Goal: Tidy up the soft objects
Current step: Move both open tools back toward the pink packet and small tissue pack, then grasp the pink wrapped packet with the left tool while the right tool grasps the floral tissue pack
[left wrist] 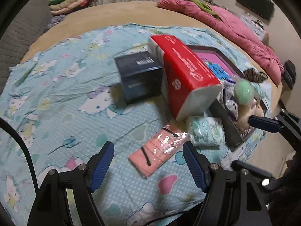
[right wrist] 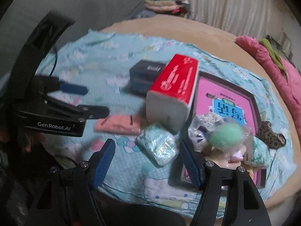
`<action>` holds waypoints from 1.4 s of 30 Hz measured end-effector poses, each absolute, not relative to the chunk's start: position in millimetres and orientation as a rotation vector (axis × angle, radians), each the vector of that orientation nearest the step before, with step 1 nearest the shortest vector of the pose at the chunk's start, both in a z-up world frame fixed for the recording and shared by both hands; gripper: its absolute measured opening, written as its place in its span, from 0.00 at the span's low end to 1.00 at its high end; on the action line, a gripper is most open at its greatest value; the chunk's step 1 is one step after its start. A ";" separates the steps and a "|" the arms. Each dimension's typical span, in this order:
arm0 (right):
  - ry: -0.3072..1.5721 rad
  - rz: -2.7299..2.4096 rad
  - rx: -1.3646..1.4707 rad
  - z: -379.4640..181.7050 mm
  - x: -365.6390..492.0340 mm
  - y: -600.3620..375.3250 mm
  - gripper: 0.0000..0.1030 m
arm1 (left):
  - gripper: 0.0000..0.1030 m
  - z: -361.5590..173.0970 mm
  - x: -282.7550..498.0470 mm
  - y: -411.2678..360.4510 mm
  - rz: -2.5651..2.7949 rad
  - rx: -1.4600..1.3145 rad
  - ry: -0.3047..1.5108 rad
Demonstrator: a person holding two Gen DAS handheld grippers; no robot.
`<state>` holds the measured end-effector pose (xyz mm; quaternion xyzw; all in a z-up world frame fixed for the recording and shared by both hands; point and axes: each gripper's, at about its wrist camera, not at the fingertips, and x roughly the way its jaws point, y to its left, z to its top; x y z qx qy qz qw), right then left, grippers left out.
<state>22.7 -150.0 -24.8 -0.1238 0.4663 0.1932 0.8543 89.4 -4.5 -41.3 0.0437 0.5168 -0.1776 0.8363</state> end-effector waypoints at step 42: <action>1.044 0.479 -0.341 -74.5 77.8 -149.0 0.30 | 0.45 -89.0 115.6 5.7 -0.471 -0.050 1.173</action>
